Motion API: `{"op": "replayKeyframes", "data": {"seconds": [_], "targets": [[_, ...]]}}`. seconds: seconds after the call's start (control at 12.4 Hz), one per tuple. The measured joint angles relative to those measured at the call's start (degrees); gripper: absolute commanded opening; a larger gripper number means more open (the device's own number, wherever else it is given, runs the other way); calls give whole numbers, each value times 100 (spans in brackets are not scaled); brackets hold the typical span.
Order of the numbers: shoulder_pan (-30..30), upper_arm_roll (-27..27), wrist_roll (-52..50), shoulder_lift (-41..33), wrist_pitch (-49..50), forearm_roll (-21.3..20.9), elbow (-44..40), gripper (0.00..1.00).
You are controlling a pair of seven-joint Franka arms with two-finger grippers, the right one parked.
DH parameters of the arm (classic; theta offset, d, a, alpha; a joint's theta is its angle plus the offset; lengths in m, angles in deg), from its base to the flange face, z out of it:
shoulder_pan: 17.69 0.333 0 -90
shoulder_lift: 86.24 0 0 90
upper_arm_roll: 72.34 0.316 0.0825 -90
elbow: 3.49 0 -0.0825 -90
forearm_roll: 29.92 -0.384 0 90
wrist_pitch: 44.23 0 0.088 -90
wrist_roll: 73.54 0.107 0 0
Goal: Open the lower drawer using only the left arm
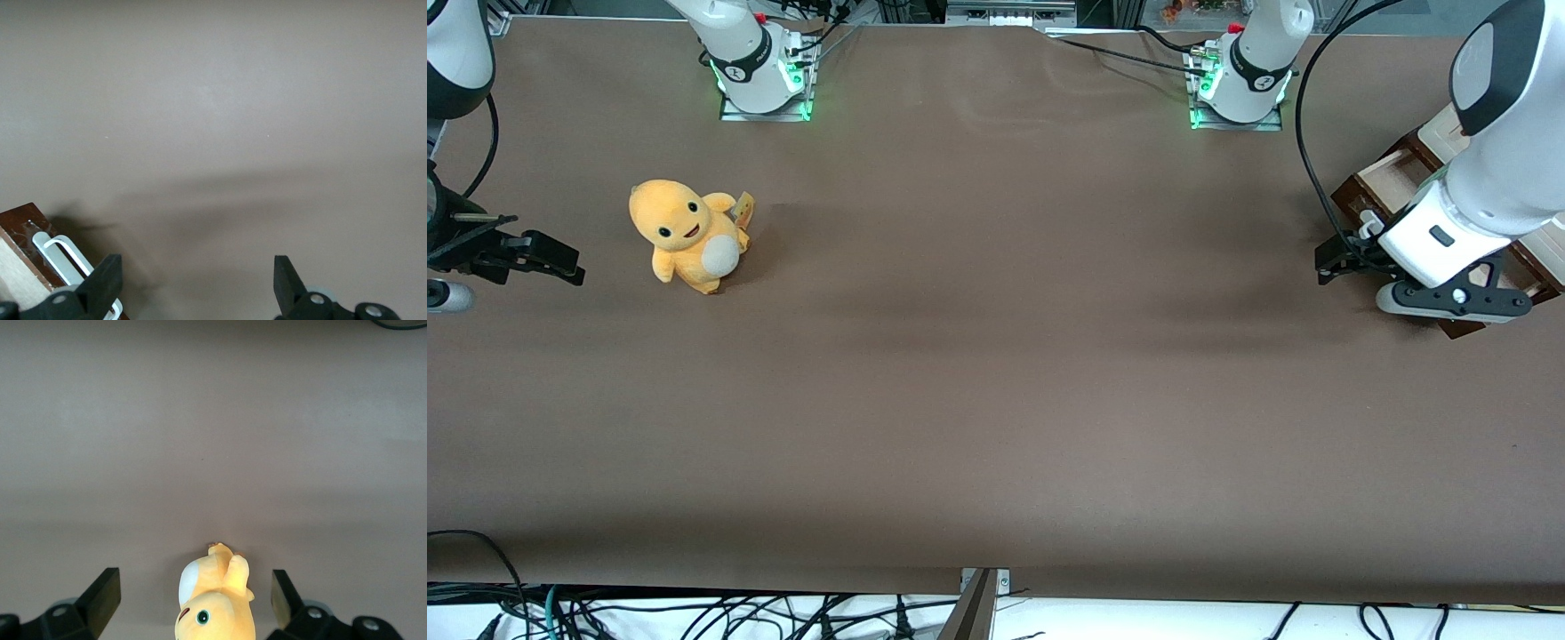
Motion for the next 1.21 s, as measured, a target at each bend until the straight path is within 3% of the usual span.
{"op": "replayKeyframes", "data": {"seconds": [0.97,1.21], "targets": [[141,142,-25,-588,-37,27,516,100],[140,142,-31,-637,-38,199,593,100]]}}
